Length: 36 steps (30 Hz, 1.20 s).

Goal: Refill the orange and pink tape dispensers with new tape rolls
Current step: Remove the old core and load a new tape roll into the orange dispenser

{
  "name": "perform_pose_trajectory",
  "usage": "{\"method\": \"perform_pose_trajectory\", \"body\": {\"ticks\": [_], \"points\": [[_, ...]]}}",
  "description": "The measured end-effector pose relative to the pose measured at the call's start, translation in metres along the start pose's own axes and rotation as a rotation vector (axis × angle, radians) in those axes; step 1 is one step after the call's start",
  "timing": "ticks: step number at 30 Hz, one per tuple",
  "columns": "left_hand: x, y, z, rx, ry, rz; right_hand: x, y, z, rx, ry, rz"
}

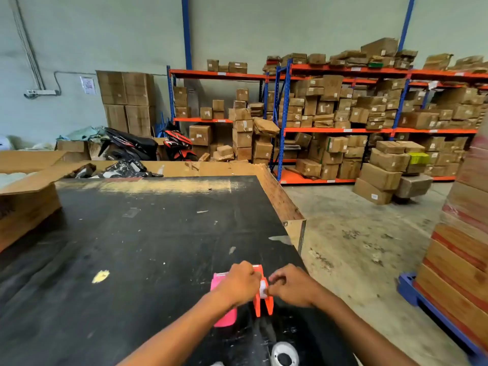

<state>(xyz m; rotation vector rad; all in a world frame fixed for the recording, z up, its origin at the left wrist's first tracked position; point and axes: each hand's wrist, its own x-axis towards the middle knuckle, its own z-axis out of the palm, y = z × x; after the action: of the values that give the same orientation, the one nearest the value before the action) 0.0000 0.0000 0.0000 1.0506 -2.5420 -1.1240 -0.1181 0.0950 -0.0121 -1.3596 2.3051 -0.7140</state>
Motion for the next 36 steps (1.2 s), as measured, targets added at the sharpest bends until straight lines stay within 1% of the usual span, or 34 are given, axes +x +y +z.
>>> {"method": "perform_pose_trajectory", "body": {"ticks": [1, 3, 4, 6, 8, 9, 11, 12, 14, 16, 19, 21, 24, 26, 27, 29, 30, 31, 32, 34, 36], "points": [[0.003, -0.001, 0.006, 0.014, -0.016, -0.016, -0.003, 0.004, 0.006, 0.029, -0.05, 0.0], [0.004, 0.0, 0.014, 0.001, -0.006, -0.039, -0.007, 0.013, 0.016, 0.062, -0.045, 0.026], [0.003, 0.001, 0.017, -0.022, 0.001, -0.059, -0.009, 0.018, 0.023, 0.073, 0.005, 0.032], [0.003, 0.001, 0.024, -0.097, 0.04, -0.078, -0.011, 0.025, 0.031, 0.189, 0.113, 0.05], [0.0, 0.006, 0.022, -0.175, 0.135, -0.101, -0.012, 0.022, 0.031, 0.301, 0.221, 0.023], [0.0, 0.007, 0.02, -0.216, 0.201, -0.089, -0.014, 0.018, 0.03, 0.321, 0.282, -0.016], [-0.003, 0.012, 0.018, -0.37, 0.245, -0.064, -0.02, 0.005, 0.025, 0.31, 0.372, -0.121], [-0.006, 0.015, 0.018, -0.444, 0.239, -0.05, -0.023, -0.001, 0.023, 0.328, 0.386, -0.159], [-0.008, 0.017, 0.018, -0.525, 0.252, 0.011, -0.029, -0.011, 0.014, 0.451, 0.364, -0.195], [-0.013, 0.016, 0.015, -0.559, 0.261, 0.068, -0.033, -0.018, 0.007, 0.552, 0.354, -0.201], [-0.024, 0.015, 0.011, -0.587, 0.243, 0.174, -0.034, -0.028, 0.005, 0.614, 0.375, -0.217], [-0.032, 0.016, 0.009, -0.561, 0.223, 0.219, -0.034, -0.034, 0.008, 0.636, 0.382, -0.228], [-0.037, 0.014, 0.004, -0.522, 0.22, 0.222, -0.032, -0.04, 0.016, 0.589, 0.407, -0.232], [-0.042, 0.011, -0.002, -0.474, 0.233, 0.214, -0.033, -0.045, 0.019, 0.6, 0.408, -0.237], [-0.042, 0.01, -0.007, -0.474, 0.252, 0.195, -0.033, -0.047, 0.02, 0.654, 0.418, -0.229], [-0.04, 0.002, -0.023, -0.513, 0.313, 0.107, -0.03, -0.046, 0.016, 0.78, 0.463, -0.152], [-0.039, -0.002, -0.033, -0.548, 0.323, 0.055, -0.026, -0.04, 0.014, 0.769, 0.482, -0.103], [-0.04, -0.008, -0.042, -0.605, 0.313, 0.014, -0.02, -0.031, 0.014, 0.685, 0.486, -0.051], [-0.041, -0.011, -0.05, -0.68, 0.287, -0.022, -0.015, -0.023, 0.013, 0.542, 0.473, -0.002], [-0.048, -0.018, -0.058, -0.837, 0.23, -0.082, -0.006, -0.013, 0.023, 0.236, 0.387, 0.115], [-0.058, -0.021, -0.058, -0.961, 0.184, -0.124, -0.001, -0.013, 0.038, 0.006, 0.326, 0.202]]}}
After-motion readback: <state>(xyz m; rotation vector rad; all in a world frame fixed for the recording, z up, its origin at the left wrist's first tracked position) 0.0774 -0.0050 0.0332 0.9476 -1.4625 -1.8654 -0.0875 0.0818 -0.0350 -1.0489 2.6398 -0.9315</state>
